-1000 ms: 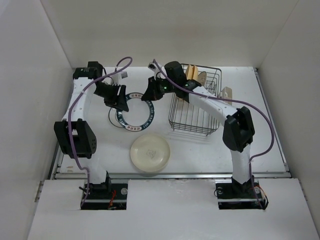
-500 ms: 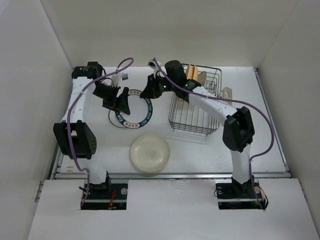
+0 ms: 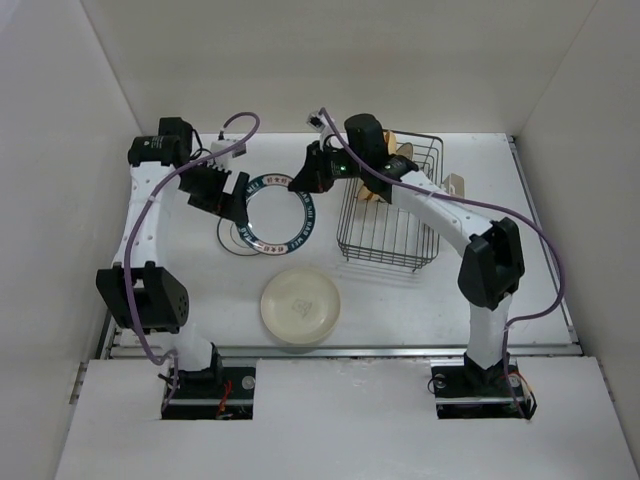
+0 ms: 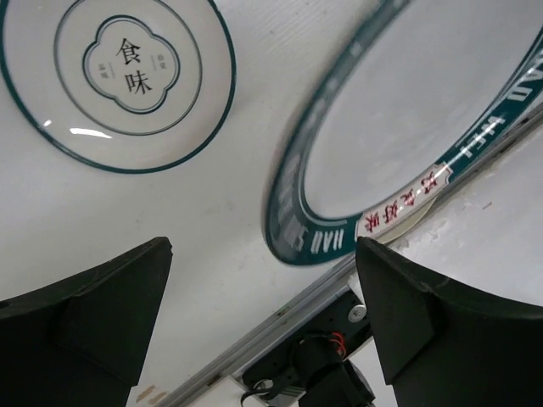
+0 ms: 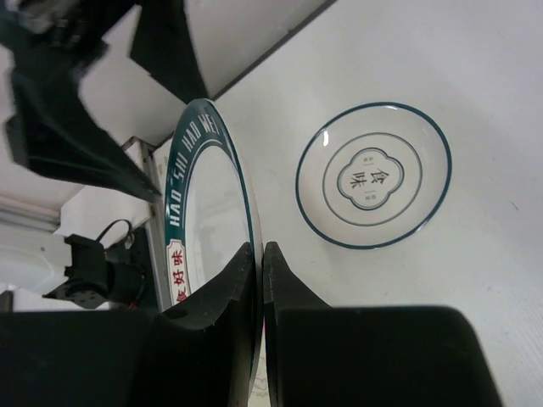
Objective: Unload the plates from the dish rack
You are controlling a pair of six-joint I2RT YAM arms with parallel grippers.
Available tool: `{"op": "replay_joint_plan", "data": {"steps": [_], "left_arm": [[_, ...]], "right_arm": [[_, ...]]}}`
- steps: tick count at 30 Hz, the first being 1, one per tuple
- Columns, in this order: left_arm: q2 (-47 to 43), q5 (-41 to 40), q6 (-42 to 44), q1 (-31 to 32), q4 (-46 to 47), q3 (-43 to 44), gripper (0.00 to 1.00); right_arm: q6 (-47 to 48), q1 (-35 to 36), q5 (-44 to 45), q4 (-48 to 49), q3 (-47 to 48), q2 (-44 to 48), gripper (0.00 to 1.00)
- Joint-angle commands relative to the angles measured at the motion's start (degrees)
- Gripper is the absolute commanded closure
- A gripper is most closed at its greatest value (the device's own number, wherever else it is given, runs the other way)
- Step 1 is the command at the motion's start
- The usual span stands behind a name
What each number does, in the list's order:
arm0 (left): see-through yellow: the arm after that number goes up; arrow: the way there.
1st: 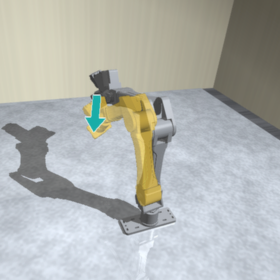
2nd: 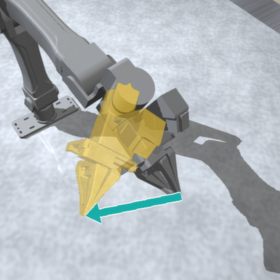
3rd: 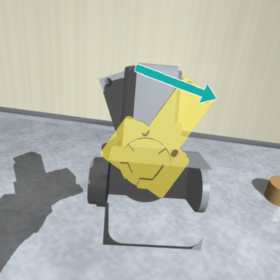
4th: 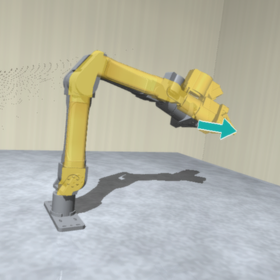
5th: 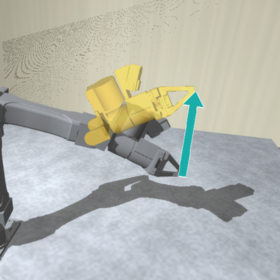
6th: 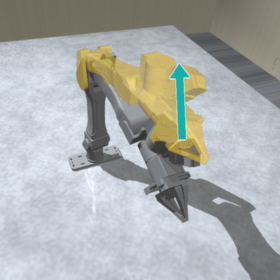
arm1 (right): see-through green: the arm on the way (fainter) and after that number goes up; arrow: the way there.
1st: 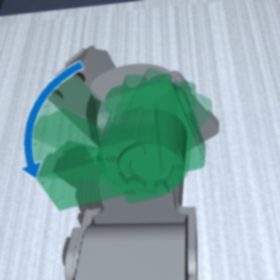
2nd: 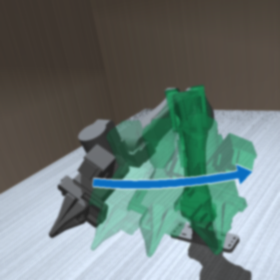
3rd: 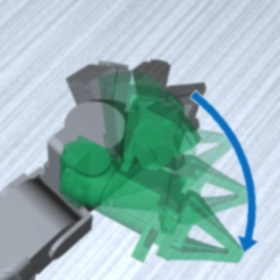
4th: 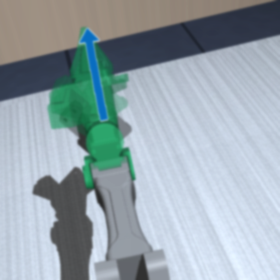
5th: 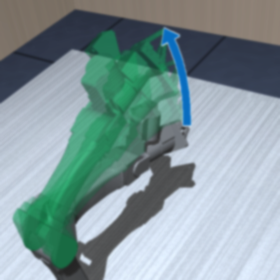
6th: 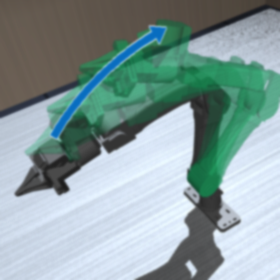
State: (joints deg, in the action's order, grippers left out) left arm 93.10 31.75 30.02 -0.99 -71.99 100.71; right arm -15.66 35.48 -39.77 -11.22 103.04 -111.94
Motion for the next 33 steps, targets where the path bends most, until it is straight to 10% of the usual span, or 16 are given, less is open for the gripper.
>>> {"op": "replay_joint_plan", "data": {"steps": [1,5,12,17,23,33], "left_arm": [[2.26,7.09,1.18,-0.32,-0.35,-1.03,0.12],[5.07,11.83,1.18,-0.32,-1.39,-0.34,0.19],[8.24,21.43,5.49,-0.32,-8.86,2.57,0.97],[9.47,21.43,1.91,-1.81,-8.53,3.09,1.00],[12.71,13.46,-11.89,-7.88,0.61,3.71,1.00],[25.45,1.39,-21.76,-9.90,4.93,6.87,1.00]], "right_arm": [[-1.13,-0.06,-5.58,5.59,-0.47,2.69,1.00],[-4.64,-0.06,-9.44,9.98,-2.15,2.08,1.00],[-7.28,0.46,-10.07,11.49,-2.15,-0.03,1.00],[-7.81,0.46,-5.68,10.70,-1.62,-0.56,0.99],[-7.19,0.46,8.90,0.25,3.65,-1.79,0.25],[-3.86,0.46,25.79,-5.12,2.95,4.79,0.23]]}}
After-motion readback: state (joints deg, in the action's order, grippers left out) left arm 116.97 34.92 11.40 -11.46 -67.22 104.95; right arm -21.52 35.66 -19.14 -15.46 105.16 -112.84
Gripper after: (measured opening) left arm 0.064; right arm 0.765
